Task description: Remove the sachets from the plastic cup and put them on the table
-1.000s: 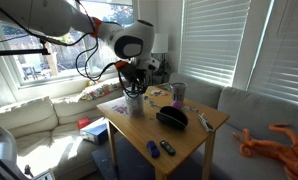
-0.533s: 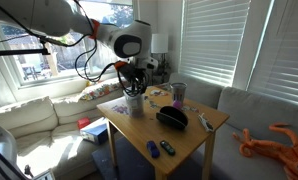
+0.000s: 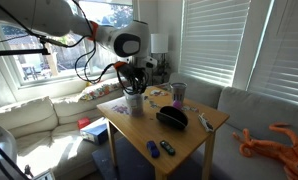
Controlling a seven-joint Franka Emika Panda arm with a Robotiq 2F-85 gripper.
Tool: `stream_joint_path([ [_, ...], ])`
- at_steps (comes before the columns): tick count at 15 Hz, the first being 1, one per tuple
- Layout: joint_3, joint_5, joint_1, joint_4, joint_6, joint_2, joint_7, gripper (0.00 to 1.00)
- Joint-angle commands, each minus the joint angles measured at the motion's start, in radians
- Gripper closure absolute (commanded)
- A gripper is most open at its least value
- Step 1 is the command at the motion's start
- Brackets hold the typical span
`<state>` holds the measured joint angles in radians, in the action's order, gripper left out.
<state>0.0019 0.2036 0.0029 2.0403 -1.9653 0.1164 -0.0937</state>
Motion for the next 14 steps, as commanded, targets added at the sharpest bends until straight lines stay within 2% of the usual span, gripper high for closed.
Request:
stream_joint_path([
  [1,0.013,-0.031,0.006,-0.015,0.017,-0.048,-0.043,0.65],
  [2,0.014,-0.035,0.006,-0.015,0.018,-0.049,-0.045,0.69],
  [3,0.014,-0.04,0.006,-0.016,0.018,-0.05,-0.052,0.86],
  [5,0.014,-0.047,0.005,-0.017,0.02,-0.051,-0.062,0.99],
  [7,0.015,-0.051,0.005,-0.019,0.022,-0.052,-0.072,0.95],
  [14,0.012,-0.05,0.002,-0.057,0.043,-0.034,-0.08,0.95],
])
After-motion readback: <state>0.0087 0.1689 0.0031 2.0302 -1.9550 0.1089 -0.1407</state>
